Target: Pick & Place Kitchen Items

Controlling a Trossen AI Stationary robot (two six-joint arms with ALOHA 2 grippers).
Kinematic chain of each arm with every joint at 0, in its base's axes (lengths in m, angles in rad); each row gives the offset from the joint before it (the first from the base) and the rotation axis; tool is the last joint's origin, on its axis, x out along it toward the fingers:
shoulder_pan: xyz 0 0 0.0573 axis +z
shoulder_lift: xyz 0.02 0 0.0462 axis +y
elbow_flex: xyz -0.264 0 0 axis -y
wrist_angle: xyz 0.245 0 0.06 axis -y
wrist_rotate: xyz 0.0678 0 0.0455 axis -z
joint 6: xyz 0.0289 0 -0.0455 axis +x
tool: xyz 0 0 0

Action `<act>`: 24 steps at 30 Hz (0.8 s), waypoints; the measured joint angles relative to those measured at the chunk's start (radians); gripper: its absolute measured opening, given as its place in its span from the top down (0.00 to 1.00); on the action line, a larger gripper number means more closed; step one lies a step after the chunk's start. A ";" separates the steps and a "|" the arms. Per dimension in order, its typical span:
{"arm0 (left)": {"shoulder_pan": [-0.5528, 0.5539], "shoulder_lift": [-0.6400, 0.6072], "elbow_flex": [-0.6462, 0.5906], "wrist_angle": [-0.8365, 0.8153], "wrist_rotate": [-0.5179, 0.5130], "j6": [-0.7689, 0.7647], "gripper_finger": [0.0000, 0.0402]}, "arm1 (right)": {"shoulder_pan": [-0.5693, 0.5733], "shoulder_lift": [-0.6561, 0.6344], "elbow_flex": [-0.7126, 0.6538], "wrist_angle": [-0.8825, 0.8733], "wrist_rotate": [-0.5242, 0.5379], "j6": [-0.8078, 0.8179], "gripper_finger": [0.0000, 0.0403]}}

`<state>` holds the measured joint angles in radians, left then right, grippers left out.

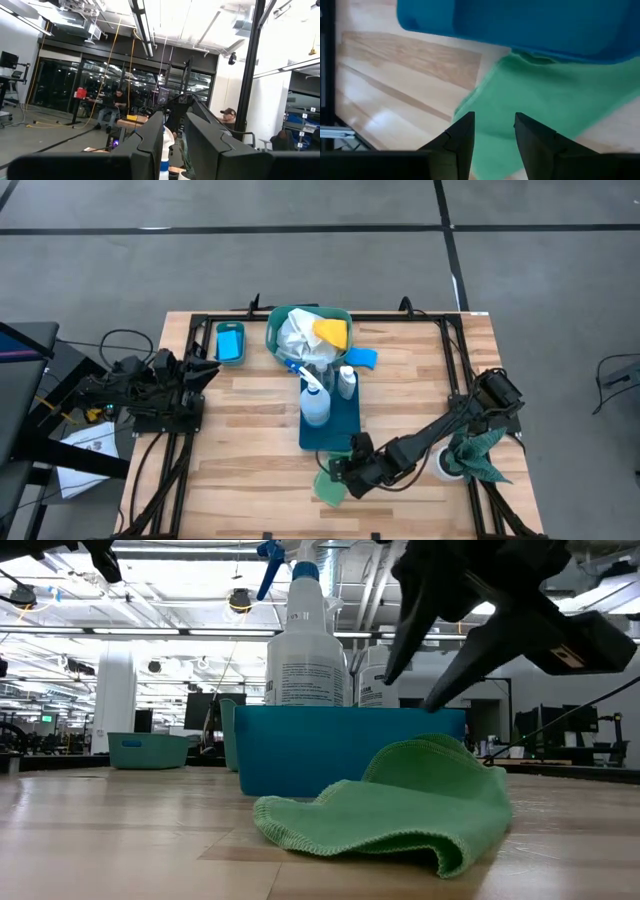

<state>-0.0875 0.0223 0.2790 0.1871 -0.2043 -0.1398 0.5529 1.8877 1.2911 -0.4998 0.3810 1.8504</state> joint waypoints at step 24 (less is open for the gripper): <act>0.000 0.016 0.002 0.027 0.013 0.001 0.81 | 0.029 0.193 0.060 0.094 -0.071 -0.018 0.67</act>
<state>-0.0875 0.0386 0.2806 0.2138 -0.1916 -0.1390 0.5819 2.0810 1.3509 -0.4060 0.3102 1.8324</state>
